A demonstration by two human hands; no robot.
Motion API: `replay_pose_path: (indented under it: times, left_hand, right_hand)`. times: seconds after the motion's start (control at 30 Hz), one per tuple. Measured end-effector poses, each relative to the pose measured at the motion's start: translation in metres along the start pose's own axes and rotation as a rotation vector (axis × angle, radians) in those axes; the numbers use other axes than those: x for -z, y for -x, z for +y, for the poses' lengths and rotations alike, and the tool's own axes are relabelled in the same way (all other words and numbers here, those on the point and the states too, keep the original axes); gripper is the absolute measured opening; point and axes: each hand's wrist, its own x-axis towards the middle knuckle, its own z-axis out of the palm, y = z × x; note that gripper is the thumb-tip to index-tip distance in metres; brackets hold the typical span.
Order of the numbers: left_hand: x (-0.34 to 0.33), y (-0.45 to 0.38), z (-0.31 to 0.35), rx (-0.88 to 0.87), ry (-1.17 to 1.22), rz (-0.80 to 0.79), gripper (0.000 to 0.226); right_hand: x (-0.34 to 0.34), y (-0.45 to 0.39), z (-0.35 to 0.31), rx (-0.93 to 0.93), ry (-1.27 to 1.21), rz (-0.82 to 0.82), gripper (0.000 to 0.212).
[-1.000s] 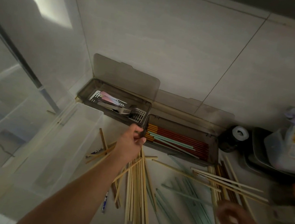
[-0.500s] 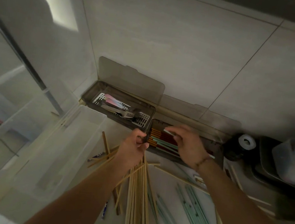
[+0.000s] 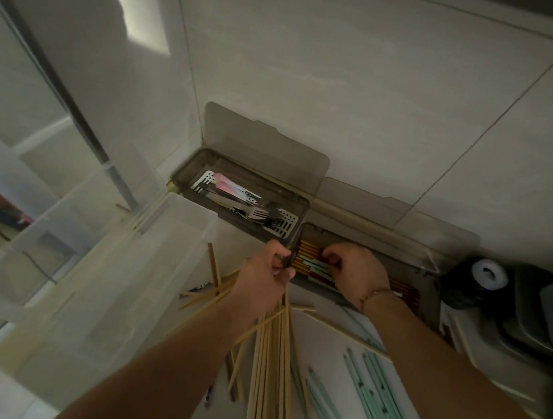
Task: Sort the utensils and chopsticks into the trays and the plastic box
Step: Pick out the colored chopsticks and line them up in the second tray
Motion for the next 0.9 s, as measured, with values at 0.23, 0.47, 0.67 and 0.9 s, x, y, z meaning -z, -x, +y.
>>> replay_pose_path:
  times: [0.23, 0.47, 0.67, 0.9]
  left_hand:
    - [0.001, 0.002, 0.005, 0.017, 0.034, -0.008, 0.030]
    - [0.002, 0.001, 0.005, -0.009, 0.022, -0.028, 0.027]
    - [-0.001, 0.003, 0.005, -0.007, 0.023, -0.005, 0.027]
    - [0.000, 0.004, 0.006, -0.004, 0.020, -0.014, 0.026]
  right_hand:
    - [0.008, 0.073, -0.001, 0.070, -0.180, 0.466, 0.015]
    - [-0.041, 0.199, -0.006, -0.189, 0.064, -0.077, 0.038]
    - [-0.044, 0.240, -0.017, -0.279, -0.004, -0.056, 0.031]
    - [-0.037, 0.232, -0.030, -0.384, 0.086, -0.067, 0.016]
